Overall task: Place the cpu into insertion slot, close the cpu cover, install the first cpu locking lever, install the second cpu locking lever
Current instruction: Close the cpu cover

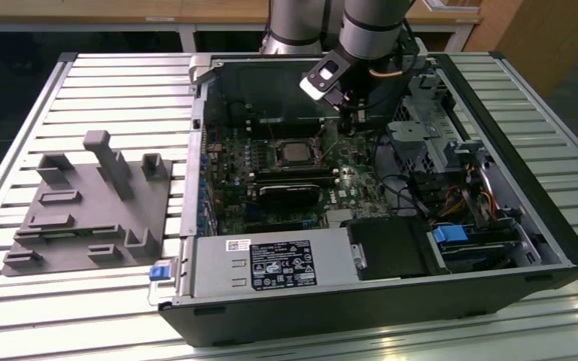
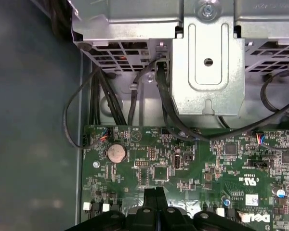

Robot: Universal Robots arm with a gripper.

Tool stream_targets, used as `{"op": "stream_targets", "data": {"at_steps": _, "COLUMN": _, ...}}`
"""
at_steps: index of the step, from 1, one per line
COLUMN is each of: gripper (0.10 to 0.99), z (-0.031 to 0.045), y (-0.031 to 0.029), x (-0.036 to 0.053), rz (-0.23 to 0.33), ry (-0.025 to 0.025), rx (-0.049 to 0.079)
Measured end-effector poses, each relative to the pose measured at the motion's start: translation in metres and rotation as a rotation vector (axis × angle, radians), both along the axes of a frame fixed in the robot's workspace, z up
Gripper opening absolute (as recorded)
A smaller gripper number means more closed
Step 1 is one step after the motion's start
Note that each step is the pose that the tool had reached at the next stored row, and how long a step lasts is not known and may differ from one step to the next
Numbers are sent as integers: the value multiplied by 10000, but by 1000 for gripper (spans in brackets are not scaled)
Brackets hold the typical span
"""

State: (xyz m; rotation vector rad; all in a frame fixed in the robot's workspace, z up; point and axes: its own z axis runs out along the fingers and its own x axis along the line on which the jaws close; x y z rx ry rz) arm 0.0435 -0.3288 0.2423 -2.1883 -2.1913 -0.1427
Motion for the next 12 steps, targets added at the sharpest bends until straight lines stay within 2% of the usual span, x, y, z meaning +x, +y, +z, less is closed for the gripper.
{"op": "stream_targets", "data": {"at_steps": 12, "gripper": 106, "z": -4, "y": 0, "x": -220, "rz": 0, "ry": -1, "rx": 2}}
